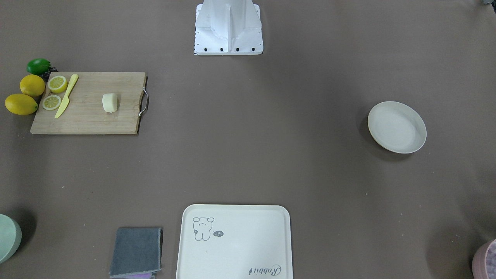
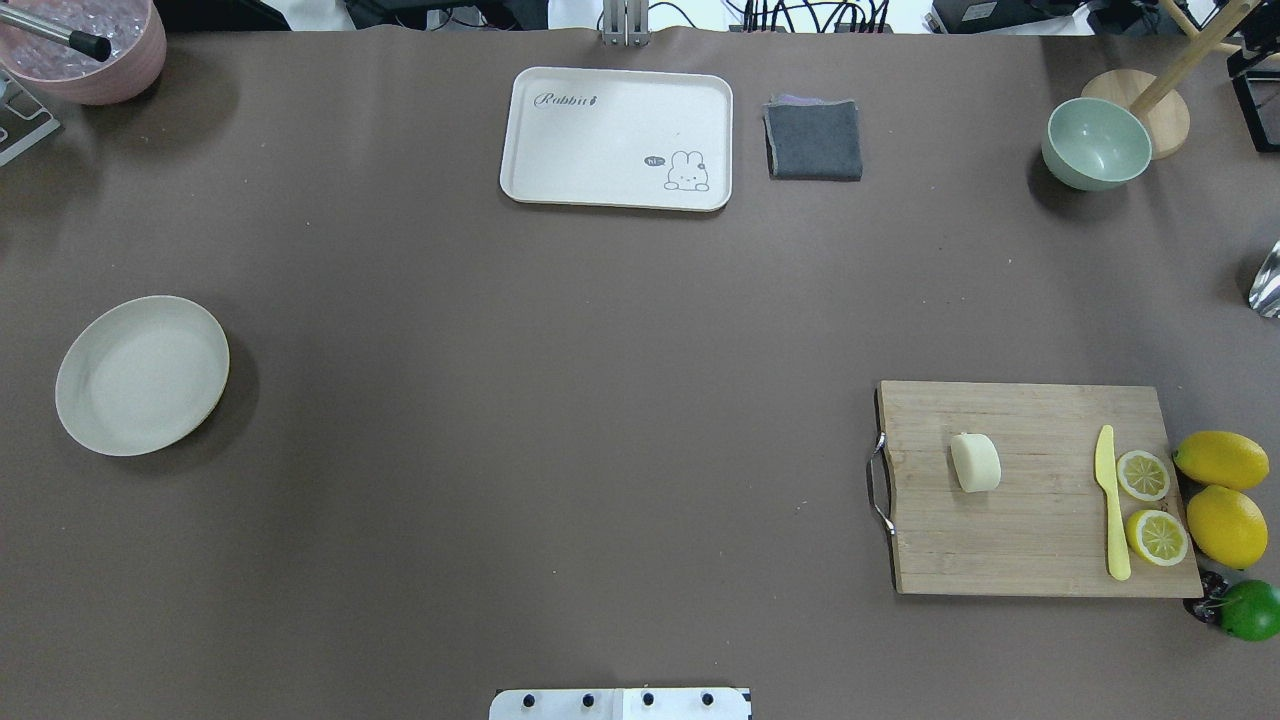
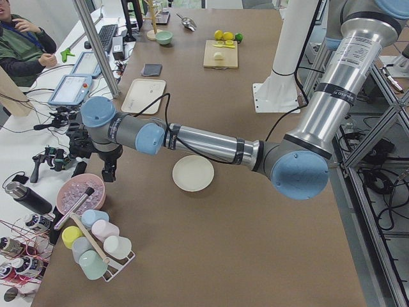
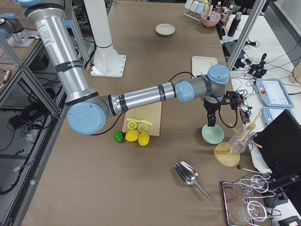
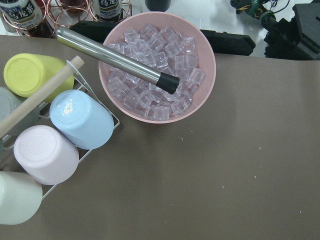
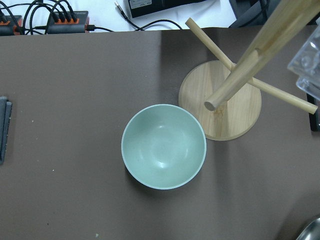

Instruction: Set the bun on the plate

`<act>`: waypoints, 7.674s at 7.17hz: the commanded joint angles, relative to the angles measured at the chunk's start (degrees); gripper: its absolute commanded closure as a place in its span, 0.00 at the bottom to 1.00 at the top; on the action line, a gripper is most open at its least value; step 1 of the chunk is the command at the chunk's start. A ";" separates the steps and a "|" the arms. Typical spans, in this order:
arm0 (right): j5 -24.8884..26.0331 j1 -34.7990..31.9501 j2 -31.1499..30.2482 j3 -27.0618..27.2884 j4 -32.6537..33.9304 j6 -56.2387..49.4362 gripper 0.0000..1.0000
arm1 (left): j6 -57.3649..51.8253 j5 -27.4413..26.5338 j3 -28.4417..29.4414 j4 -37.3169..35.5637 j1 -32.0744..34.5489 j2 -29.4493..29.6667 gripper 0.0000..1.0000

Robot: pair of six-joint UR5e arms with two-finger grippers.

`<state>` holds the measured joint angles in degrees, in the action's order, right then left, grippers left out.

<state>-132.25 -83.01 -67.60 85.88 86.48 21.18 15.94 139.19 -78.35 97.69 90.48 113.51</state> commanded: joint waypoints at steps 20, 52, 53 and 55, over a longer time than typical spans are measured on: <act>0.24 1.71 -1.31 2.09 0.00 0.00 0.00 | 4.27 3.02 6.28 36.78 -24.65 -15.60 0.56; -3.53 15.83 -4.53 11.21 0.09 3.32 0.00 | 41.38 -23.18 -8.42 36.25 -37.51 6.11 0.03; -3.54 18.99 -6.91 14.11 0.09 7.43 0.00 | 40.67 -23.35 -6.48 35.82 -35.05 6.11 0.02; -1.18 25.59 -12.79 21.04 0.00 15.70 0.00 | 34.80 -23.26 -2.35 35.99 -31.17 6.11 0.02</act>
<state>-134.87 -61.41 -76.68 102.69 86.52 32.18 54.04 115.85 -83.26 133.67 56.93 119.61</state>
